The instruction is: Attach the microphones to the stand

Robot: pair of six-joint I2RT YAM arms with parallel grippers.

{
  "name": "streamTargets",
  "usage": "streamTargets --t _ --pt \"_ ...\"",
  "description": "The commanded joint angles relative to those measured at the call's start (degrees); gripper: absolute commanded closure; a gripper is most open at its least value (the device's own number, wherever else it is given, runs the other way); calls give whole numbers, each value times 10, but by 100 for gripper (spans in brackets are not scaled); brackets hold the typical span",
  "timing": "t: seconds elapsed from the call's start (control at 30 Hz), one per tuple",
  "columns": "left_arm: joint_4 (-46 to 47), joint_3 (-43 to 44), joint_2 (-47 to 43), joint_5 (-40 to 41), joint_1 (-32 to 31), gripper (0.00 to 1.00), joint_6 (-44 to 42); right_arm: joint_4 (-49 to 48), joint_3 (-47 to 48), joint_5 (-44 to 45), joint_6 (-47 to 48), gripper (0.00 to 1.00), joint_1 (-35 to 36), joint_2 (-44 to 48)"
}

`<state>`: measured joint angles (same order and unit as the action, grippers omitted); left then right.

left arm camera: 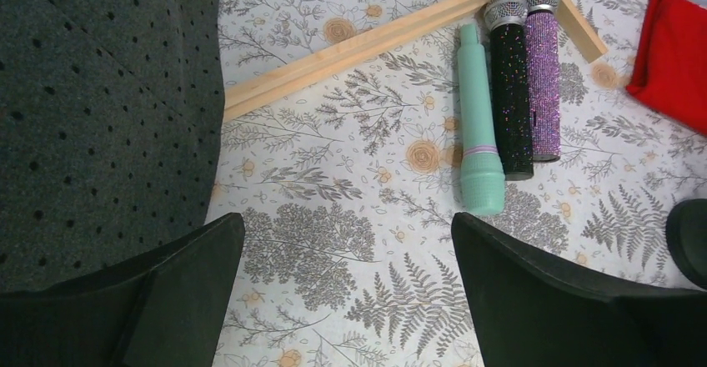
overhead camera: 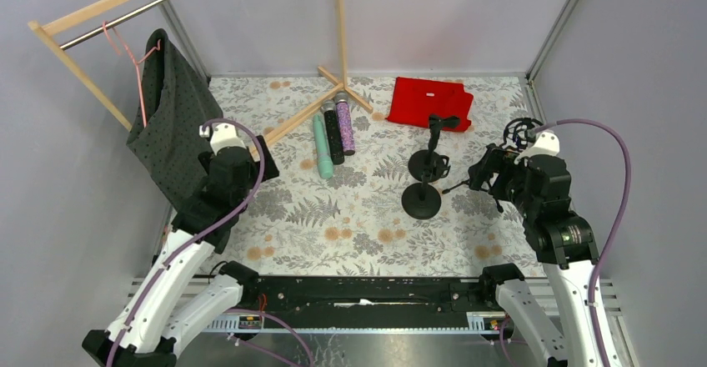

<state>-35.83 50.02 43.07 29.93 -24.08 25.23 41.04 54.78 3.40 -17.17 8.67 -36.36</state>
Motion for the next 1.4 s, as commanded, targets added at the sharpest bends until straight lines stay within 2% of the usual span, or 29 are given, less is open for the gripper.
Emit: streamTargets --t 0.0,0.2,0.37,0.43,0.53,0.6,0.77,1.03,1.2,1.37 --pt "46 9 10 -18 -9 1 38 -30 -11 5 -7 0 -2 16" --pt "129 -46 18 -60 -77 1 81 -38 -45 34 -21 0 -2 67" --pt "228 -94 41 -30 -190 1 97 -42 -47 41 -24 0 -2 66" --pt "300 -123 53 -22 -231 1 97 -42 -47 41 -24 0 -2 68" --pt "499 -206 88 -55 -262 1 98 -42 -49 48 -23 0 -2 77" --pt "599 -236 133 -73 -274 1 92 -41 -50 52 -24 0 -2 80" --pt "663 -174 270 -51 -324 1 12 -43 -52 43 -22 0 -2 84" --pt "901 -179 425 -48 -421 1 -101 -43 -52 68 -26 0 -2 113" --pt "965 -152 507 -93 -439 1 -121 -44 -53 69 -26 0 -2 122" --pt "988 -98 564 -93 -440 1 -151 -46 -54 76 -25 0 -2 134"
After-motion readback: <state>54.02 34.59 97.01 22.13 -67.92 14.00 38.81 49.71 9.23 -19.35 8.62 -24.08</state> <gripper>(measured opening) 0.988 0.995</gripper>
